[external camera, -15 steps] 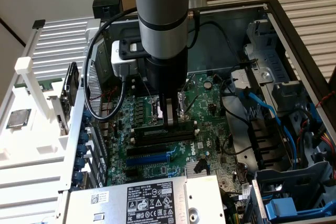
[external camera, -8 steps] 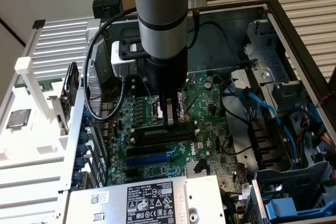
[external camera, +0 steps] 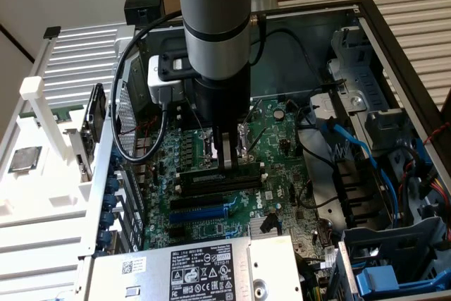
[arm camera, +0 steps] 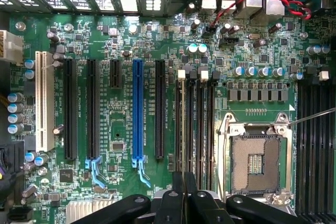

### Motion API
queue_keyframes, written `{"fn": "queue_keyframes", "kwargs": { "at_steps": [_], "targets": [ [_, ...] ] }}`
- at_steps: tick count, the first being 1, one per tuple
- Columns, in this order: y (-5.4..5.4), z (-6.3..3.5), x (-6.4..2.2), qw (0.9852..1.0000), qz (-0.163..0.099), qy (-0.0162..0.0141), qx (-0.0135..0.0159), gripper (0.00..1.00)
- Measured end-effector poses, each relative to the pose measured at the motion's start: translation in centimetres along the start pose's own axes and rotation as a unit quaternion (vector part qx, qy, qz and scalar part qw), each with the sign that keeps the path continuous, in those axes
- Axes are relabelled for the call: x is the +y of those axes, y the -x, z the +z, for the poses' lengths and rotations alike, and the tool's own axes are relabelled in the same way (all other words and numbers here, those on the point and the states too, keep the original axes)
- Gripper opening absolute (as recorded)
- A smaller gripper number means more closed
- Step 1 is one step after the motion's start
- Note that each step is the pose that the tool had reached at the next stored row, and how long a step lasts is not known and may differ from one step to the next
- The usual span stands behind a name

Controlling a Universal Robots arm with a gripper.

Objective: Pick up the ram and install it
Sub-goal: 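Insert the ram into the slot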

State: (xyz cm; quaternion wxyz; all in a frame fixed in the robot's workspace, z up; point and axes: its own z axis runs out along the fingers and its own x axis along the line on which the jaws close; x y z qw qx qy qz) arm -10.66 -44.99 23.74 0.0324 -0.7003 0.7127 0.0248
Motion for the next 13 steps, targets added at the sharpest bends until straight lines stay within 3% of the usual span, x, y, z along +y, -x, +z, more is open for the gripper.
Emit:
{"fn": "queue_keyframes", "kwargs": {
  "at_steps": [13],
  "targets": [
    [0.07,0.17,-0.04,1.0,0.0,0.0,-0.0001,0.12]
  ]
}}
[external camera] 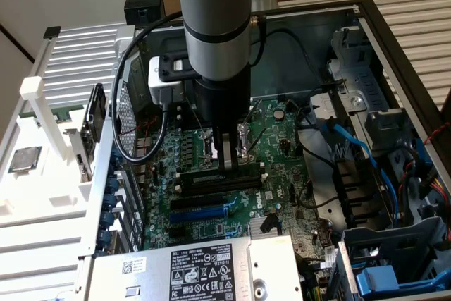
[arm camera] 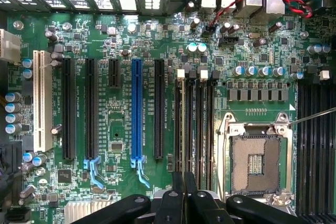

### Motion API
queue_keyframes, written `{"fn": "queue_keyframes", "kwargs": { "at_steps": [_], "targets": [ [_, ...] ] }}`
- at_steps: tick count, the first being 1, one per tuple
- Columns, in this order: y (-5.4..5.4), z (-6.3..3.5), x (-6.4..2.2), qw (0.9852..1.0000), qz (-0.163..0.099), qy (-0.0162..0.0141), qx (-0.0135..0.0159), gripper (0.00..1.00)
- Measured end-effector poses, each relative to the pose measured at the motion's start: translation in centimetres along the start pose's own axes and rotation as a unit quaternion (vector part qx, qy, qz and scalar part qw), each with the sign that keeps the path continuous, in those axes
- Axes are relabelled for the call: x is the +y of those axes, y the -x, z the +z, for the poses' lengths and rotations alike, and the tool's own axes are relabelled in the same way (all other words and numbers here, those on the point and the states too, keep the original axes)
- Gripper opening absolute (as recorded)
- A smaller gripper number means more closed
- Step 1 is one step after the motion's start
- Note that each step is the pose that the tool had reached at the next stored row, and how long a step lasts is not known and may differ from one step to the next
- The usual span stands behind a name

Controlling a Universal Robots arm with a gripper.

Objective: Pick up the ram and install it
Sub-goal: 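Insert the ram into the slot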

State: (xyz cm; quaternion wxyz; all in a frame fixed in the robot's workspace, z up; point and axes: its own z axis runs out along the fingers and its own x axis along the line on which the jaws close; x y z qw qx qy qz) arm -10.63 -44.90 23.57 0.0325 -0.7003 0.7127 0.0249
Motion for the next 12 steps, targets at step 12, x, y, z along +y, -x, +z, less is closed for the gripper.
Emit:
{"fn": "queue_keyframes", "kwargs": {
  "at_steps": [12],
  "targets": [
    [-0.01,0.15,0.01,1.0,0.0,0.0,0.0001,0.12]
  ]
}}
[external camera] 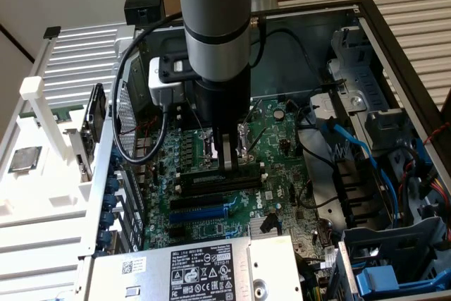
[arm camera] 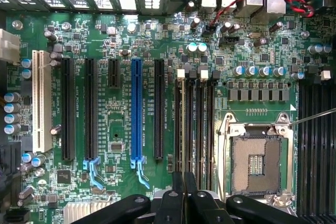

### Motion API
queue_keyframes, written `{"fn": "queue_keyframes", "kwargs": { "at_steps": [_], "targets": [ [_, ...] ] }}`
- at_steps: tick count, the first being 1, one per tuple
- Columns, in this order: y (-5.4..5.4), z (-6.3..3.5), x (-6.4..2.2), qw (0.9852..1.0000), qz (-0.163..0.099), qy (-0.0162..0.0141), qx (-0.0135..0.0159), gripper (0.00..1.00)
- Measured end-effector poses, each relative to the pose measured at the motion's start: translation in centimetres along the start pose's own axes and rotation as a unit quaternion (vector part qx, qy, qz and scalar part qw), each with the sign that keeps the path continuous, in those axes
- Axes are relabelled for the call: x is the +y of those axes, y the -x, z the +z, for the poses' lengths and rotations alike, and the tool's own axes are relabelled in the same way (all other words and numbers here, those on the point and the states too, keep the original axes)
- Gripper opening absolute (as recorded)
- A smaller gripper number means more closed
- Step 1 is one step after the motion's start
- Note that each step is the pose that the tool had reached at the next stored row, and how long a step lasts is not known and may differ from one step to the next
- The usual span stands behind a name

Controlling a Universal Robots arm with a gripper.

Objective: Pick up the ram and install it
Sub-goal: 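Insert the ram into the slot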

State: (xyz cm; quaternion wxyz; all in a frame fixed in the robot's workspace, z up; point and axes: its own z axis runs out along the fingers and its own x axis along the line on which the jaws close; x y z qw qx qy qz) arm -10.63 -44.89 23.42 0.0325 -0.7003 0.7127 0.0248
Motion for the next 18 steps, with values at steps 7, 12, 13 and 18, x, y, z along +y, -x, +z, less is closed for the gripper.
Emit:
{"fn": "queue_keyframes", "kwargs": {
  "at_steps": [7,12,13,18],
  "targets": [
    [-0.01,0.11,0.0,1.0,0.0,0.0,0.0,0.12],
    [-0.01,0.14,0.0,1.0,0.0,0.0,0.0,0.12],
    [-0.01,0.14,0.0,1.0,0.0,0.0,0.0,0.12],
    [-0.02,0.15,0.0,1.0,0.0,0.0,0.0,0.12]
  ]
}}
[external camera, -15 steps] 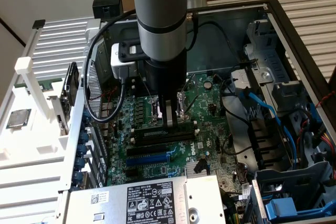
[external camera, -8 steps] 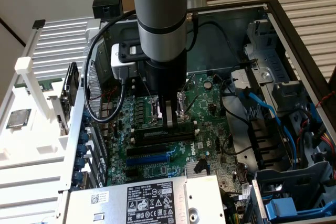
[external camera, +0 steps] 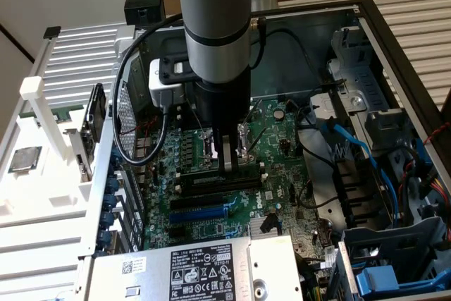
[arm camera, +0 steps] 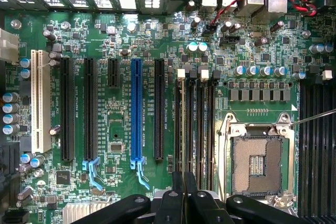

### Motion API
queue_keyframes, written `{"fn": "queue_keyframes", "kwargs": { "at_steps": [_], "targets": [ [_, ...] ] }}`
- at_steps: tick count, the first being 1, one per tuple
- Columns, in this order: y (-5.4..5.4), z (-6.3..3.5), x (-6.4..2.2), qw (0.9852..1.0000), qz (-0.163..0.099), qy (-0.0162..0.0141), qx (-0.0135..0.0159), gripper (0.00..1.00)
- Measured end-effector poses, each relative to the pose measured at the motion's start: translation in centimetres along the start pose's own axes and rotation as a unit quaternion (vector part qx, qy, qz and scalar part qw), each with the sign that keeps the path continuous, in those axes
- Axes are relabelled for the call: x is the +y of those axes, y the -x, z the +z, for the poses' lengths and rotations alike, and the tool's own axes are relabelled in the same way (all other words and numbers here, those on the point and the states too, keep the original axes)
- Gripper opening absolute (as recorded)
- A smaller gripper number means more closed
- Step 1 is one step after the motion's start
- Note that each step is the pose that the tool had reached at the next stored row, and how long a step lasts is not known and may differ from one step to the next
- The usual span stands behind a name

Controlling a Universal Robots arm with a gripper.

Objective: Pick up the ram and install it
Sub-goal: 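Insert the ram into the slot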

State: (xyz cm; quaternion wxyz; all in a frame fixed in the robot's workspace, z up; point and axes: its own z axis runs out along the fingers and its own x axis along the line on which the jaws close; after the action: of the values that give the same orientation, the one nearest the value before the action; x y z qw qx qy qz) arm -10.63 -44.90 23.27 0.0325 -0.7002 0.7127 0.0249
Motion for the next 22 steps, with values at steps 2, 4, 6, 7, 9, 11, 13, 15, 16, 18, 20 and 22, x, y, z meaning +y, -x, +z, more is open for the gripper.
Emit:
{"fn": "queue_keyframes", "kwargs": {
  "at_steps": [2,4,6,7,9,11,13,15,16,18,20,22],
  "targets": [
    [-0.04,0.0,0.0,1.0,0.0,0.0,0.0,0.12],
    [-0.05,0.0,0.0,1.0,0.0,0.0,0.0001,0.12],
    [-0.05,-0.01,0.0,1.0,0.0,0.0,0.0001,0.12],
    [-0.08,0.0,0.0,1.0,0.0,0.0,0.0001,0.12],
    [-0.1,0.0,0.0,1.0,0.0,0.0,0.0001,0.12],
    [-0.1,-0.01,0.0,1.0,0.0,0.0,0.0001,0.12],
    [-0.1,-0.01,0.0,1.0,0.0,0.0,0.0001,0.12],
    [-0.1,0.0,0.0,1.0,0.0,0.0,0.0002,0.12],
    [-0.1,0.0,0.0,1.0,0.0,0.0001,0.0002,0.12],
    [-0.1,0.02,0.0,1.0,0.0,0.0,0.0001,0.12],
    [-0.1,0.02,0.0,1.0,0.0,0.0,0.0001,0.12],
    [-0.1,0.03,-0.02,1.0,0.0,0.0,0.0001,0.12]
  ]
}}
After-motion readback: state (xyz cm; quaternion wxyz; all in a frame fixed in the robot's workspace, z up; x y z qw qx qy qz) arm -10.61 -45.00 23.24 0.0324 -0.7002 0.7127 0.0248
